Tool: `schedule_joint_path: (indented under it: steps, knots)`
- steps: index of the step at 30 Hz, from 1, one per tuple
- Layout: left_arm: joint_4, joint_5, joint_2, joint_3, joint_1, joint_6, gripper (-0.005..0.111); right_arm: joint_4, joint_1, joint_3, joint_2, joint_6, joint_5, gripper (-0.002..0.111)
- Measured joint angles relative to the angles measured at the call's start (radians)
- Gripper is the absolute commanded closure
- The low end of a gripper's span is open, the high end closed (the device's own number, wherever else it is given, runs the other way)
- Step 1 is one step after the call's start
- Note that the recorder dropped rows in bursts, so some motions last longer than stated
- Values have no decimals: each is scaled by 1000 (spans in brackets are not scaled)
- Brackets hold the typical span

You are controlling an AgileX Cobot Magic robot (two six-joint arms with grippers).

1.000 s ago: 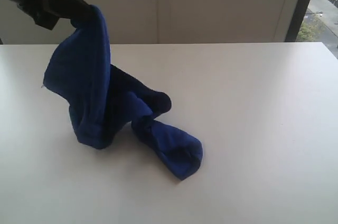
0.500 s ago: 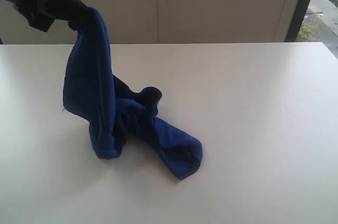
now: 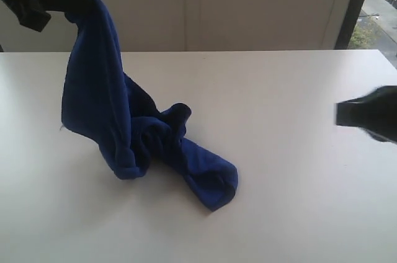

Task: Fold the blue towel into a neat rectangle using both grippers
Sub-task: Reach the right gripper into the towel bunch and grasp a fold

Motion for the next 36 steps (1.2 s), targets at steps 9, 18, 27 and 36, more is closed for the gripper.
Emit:
schedule_joint_path:
  steps: [9, 18, 27, 36]
  knots:
    - [4, 27, -1, 0, 0, 0, 107, 392, 146, -384, 705, -843, 314, 70]
    - [4, 15, -1, 0, 0, 0, 107, 390, 363, -467, 934, -858, -44, 70]
    - [4, 15, -1, 0, 0, 2, 107, 365, 382, -477, 1024, -811, -158, 71]
    - [4, 15, -1, 0, 0, 2, 107, 359, 382, -479, 1041, -790, -138, 108]
